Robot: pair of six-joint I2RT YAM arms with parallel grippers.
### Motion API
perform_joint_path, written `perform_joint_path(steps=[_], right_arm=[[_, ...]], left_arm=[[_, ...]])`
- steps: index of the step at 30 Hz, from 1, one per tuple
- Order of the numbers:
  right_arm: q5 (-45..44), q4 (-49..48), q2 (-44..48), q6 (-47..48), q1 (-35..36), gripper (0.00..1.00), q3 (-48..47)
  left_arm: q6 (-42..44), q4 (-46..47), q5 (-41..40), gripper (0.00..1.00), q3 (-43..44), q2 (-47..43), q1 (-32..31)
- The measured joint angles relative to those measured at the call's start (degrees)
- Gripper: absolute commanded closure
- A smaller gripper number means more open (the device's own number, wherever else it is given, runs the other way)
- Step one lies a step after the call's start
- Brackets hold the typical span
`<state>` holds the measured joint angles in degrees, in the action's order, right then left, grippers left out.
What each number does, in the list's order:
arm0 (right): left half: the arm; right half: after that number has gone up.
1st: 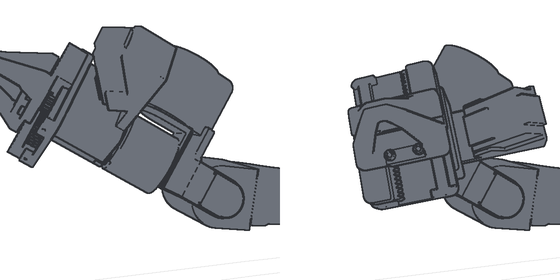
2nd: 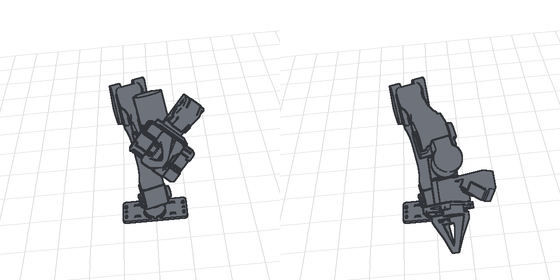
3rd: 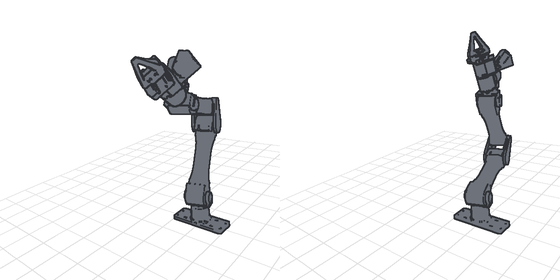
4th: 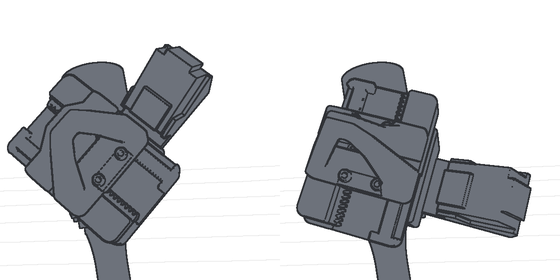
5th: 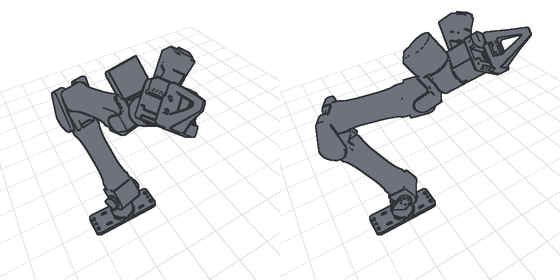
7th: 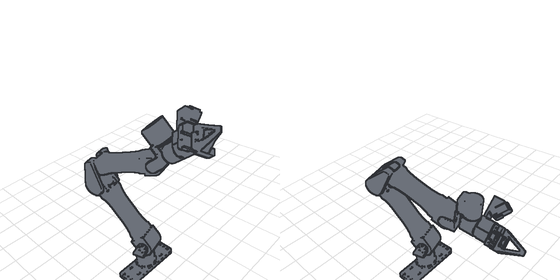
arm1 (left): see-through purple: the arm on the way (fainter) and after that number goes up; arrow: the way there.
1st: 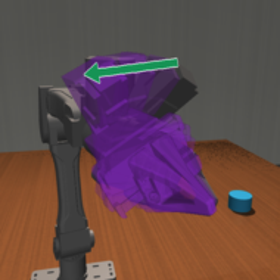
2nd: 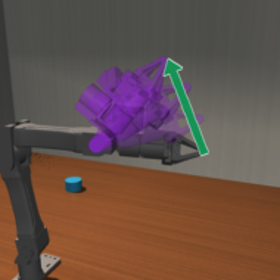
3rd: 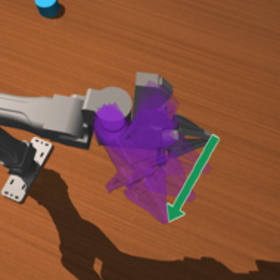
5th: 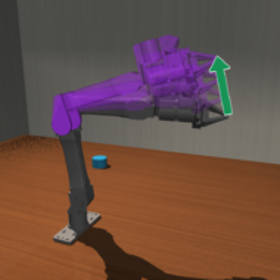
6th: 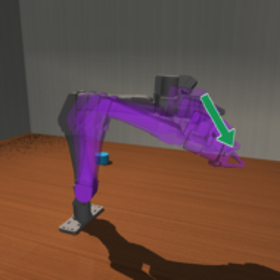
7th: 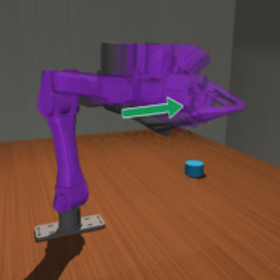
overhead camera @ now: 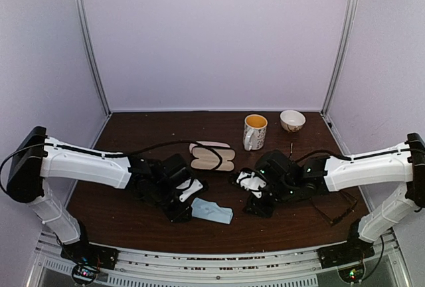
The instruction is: Organize the sunglasses
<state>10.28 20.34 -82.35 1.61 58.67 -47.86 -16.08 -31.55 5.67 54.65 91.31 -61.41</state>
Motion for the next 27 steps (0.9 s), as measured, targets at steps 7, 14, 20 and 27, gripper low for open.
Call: perform_joint_path(steps=[7, 14, 20, 27], right_arm=[[-0.35, -2.40, 0.20, 0.17, 0.83, 0.65, 0.92], [-0.74, -3.50, 0.20, 0.04, 1.40, 0.65, 0.98], [-1.03, -3.72, 0.17, -0.46, 1.81, 0.65, 0.98], [-1.14, -4.44, -0.20, -0.90, 2.12, 0.65, 0.98]], left_arm=[[1.97, 1.60, -0.04, 0.71, 0.28, 3.34, 0.02], [3.58, 1.81, -1.77, 0.75, 1.75, 6.91, 0.02], [4.28, 1.79, -4.85, 0.74, 2.10, 7.80, 0.02], [4.48, 2.19, -7.06, 0.75, 2.14, 8.46, 0.02]])
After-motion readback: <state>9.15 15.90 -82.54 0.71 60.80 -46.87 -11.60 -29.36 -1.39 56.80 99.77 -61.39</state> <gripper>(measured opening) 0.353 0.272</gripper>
